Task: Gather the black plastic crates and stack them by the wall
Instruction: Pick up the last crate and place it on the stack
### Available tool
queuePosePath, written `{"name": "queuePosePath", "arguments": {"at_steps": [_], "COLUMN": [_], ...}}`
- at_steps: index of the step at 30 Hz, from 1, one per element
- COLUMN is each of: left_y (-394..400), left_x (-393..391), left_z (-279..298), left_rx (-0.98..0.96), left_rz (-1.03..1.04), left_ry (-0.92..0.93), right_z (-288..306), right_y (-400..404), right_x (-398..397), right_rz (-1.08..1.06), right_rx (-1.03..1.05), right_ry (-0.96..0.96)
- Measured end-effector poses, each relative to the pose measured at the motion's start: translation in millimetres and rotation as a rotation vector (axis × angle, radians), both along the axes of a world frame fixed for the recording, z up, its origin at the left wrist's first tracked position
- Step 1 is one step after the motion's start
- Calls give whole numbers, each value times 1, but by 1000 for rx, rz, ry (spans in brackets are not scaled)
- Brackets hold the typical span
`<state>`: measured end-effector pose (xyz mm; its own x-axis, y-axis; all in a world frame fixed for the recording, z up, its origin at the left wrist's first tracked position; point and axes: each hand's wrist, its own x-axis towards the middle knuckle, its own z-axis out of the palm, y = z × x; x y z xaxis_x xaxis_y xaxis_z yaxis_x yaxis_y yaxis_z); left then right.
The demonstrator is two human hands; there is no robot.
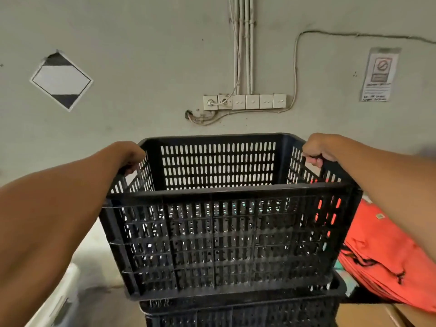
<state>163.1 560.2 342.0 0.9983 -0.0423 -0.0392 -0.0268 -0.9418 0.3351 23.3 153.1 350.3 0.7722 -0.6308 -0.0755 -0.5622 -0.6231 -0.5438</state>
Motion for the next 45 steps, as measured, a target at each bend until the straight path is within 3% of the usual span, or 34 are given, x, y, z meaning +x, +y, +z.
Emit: {"name": "queuePosePath", "arguments": {"at_steps": [5, 11, 14, 16, 17, 19, 22, 24, 28, 32, 37, 45], "left_y": [-32, -50, -52, -50, -52, -64, -92, -107, -109, -83, -79, -80], "left_x": [11, 15, 8, 2, -3, -20, -63, -100, -145, -163, -160, -159], "left_z": [-23, -28, -31, -27, -24, -17, -9, -10, -23, -48, -71, -86], "left_rx": [-82, -139, -85, 105, 190, 166, 2, -34, 53, 241, 364, 354], "left_rz": [8, 42, 86, 81, 45, -124, -513, -679, -828, -749, -608, -516], "left_ry": [-3, -16, -41, -174, -257, -379, -282, -143, -288, -547, -829, -972], "right_z": [-23, -36, -39, -41, -42, -41, -31, -23, -30, -53, -84, -89], "right_y": [-35, -52, -61, -62, -60, -56, -33, -7, 30, 37, 39, 41], "right_x": [14, 25, 29, 30, 30, 29, 20, 7, -38, -81, -92, -93], "right_rz": [48, 113, 109, 94, 74, 63, 179, 390, 657, 728, 621, 624], "right_rx": [54, -20, -24, -47, -66, -260, -526, -469, -223, -366, -856, -948], "right_ry": [62, 93, 116, 119, 114, 86, 29, -32, -60, -136, -429, -510]}}
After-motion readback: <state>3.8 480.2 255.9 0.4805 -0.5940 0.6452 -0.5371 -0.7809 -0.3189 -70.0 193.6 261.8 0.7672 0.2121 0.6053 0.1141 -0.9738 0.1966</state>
